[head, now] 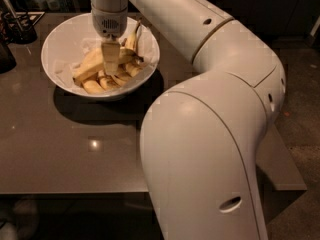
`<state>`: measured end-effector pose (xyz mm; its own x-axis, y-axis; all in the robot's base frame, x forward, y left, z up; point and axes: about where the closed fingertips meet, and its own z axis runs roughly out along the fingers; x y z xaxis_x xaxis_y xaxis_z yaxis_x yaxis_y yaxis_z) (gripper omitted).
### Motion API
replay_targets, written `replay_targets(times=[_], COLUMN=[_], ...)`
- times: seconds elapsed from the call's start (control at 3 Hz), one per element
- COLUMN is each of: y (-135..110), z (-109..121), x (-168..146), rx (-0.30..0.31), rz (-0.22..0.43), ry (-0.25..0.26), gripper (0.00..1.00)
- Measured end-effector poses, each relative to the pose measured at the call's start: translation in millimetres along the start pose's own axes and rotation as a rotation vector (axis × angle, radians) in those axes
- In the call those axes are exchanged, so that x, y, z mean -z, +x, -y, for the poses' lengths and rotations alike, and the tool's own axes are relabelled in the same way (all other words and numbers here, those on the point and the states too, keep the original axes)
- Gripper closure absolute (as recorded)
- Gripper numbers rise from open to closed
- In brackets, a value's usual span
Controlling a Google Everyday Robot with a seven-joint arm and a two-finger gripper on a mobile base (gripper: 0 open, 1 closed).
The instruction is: Pick banana from white bowl
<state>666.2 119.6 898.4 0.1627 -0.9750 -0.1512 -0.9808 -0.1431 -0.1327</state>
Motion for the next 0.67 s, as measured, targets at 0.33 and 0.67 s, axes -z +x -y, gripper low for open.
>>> replay_targets(times=[0.33, 0.67], y=[3.8, 5.2], z=[1.2, 1.3], x=[-6.3, -4.4], rx=[-0.009, -0.014], rz=[-0.007, -0.008], ry=[-0.004, -0.004], gripper=[0.59, 0.84])
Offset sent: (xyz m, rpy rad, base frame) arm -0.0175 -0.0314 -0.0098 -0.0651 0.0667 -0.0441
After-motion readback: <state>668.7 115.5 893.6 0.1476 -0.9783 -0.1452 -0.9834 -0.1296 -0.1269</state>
